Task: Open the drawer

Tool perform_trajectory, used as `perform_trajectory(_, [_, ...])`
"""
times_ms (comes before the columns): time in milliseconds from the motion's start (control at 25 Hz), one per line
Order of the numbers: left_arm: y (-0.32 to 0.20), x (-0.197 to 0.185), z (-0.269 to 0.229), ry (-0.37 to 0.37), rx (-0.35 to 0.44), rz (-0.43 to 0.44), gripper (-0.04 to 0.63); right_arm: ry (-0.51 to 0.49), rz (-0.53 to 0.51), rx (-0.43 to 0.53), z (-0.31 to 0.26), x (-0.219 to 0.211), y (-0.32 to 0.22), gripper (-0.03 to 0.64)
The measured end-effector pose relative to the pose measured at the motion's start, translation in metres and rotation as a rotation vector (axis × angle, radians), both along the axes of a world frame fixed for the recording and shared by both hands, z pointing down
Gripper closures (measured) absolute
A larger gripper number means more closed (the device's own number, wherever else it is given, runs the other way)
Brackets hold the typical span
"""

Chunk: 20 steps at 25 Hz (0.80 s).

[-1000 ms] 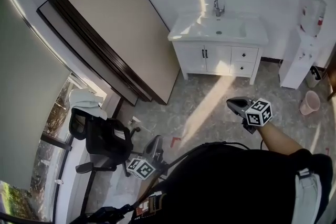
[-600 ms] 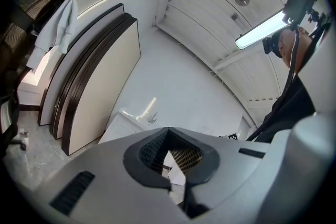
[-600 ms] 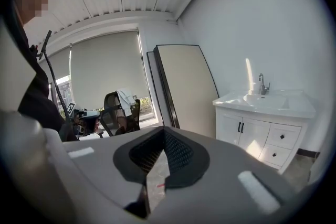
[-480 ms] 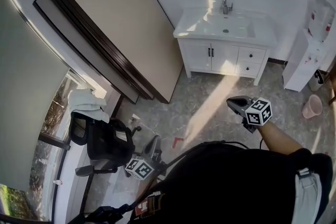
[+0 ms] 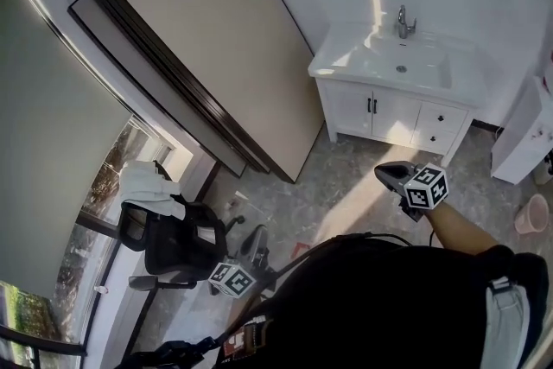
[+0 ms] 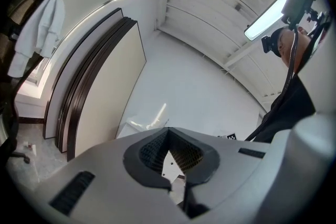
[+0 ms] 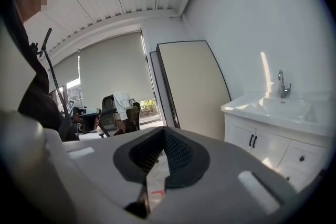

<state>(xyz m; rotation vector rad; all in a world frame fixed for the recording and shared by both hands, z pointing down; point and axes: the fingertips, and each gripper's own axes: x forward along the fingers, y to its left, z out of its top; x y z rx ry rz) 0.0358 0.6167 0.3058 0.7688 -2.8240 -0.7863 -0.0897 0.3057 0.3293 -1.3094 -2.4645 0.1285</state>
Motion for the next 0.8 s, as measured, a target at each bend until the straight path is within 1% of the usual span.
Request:
perform_trajectory(160, [-0.029,-0.047,-0.011,-0.007,0.011,-0.033,0.604,-0.025,-0.038,-0.012,-0.013,-0.058,-0.017,0.615])
perform_trajectory(360, [-0.076,-0.101,-0.011,-0.015,0.002,-0.027,0.604,-0.014,-0.040,-0.028,-0.011,-0.114,-0.061,0.615])
perform_trajectory(480, [-0.099,-0.130,-0.014,0.002,-0.012,-0.017,0.604,0.004,-0.012,-0.031,-0.005,-0.140,-0.087,0.615])
perform_trajectory(600, [-0.112,-0.154,-0.012,0.015,-0.018,0.019,0.604,0.015,0.027,-0.036,-0.002,-0.157,-0.105,0.615])
perform_trajectory(800, [-0.114,-0.198,-0.003,0.017,-0.001,0.075,0.604,0.034,0.092,-0.028,0.007,-0.182,-0.120,0.615])
